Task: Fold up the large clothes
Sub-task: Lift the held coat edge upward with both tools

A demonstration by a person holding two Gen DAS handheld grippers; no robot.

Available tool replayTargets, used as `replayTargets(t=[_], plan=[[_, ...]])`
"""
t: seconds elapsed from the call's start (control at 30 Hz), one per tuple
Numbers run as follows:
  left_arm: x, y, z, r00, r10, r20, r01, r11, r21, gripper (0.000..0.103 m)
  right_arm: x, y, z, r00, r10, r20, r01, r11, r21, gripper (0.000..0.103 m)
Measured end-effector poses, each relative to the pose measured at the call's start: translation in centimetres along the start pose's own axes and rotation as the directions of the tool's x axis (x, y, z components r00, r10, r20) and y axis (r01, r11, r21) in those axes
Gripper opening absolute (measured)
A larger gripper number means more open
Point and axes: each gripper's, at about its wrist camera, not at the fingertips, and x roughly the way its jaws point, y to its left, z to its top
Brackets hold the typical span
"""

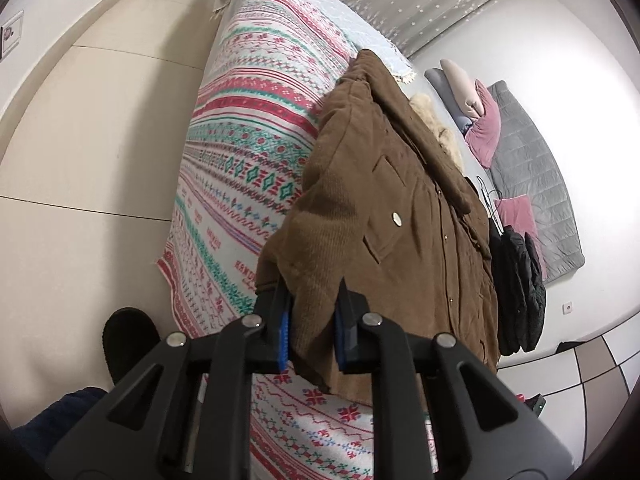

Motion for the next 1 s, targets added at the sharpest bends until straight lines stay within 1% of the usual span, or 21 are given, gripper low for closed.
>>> replayTargets(t=[0.07,0.1,0.13,0.27,0.3,0.4,0.5,0.67,0.73,0.8,0.87,0.93,1.0], plan=[[0.1,0.1,0.2,1.0,-0.008,0.001,0.008,1.0,-0.015,0.019,0.1,0.0,0.0,1.0,0.001,0.005,-0.001,1.0,0.005,0.023],[0.0,-0.1,0.2,1.0,-0.006,0.006,0.006,1.0,-0.012,0.019,0.0,-0.1,0.0,1.0,0.008,0.012,-0.008,1.0,0.011,0.018],[-0.3,-0.4,0.2,1.0,-0.003,0.018,0.003,1.0,-0.002,0.018,0.0,0.1,0.0,1.0,0.013,0.017,-0.014,1.0,0.009,0.015],[-1.6,-2.5,0.1,0.996,0.039,0.08,-0.045,0.996,0.078,0.014,-1.8,1.0,0.2,0.995,0.053,0.089,-0.052,0.999,-0.016,0.012],[-1.9,-2.8,0.2,0.995,0.04,0.087,-0.047,0.996,0.082,0.014,-2.3,1.0,0.4,0.992,0.07,0.105,-0.07,0.998,-0.012,0.012],[-2.8,-3.2,0.6,0.994,0.014,0.108,-0.021,0.998,0.063,0.012,-3.3,0.7,0.7,0.985,0.114,0.129,-0.116,0.993,0.005,0.011],[-3.8,-3.6,0.9,0.992,-0.005,0.13,-0.002,0.998,0.055,0.012,-4.2,0.9,0.8,0.979,0.141,0.147,-0.141,0.99,-0.011,0.01],[-5.0,-4.2,1.3,0.989,-0.027,0.147,0.021,0.999,0.038,0.011,-6.6,0.7,1.4,0.959,0.207,0.196,-0.211,0.977,0.0,0.009],[-5.4,-4.1,1.3,0.988,-0.027,0.15,0.024,0.999,0.024,0.011,-7.2,0.5,1.6,0.954,0.214,0.21,-0.218,0.976,-0.001,0.009],[-5.7,-3.9,1.1,0.986,-0.05,0.157,0.05,0.999,0.003,0.01,-7.7,0.3,1.9,0.95,0.224,0.217,-0.23,0.973,0.003,0.009],[-6.4,-4.2,0.9,0.983,-0.06,0.175,0.058,0.998,0.017,0.01,-8.1,0.5,1.9,0.948,0.225,0.226,-0.23,0.973,-0.003,0.009],[-6.8,-4.9,0.7,0.979,-0.054,0.196,0.045,0.998,0.05,0.01,-8.8,0.8,2.0,0.945,0.229,0.235,-0.229,0.973,-0.027,0.009],[-7.0,-5.2,0.6,0.978,-0.05,0.202,0.039,0.997,0.06,0.01,-9.0,1.3,2.2,0.943,0.23,0.242,-0.228,0.973,-0.038,0.009]])
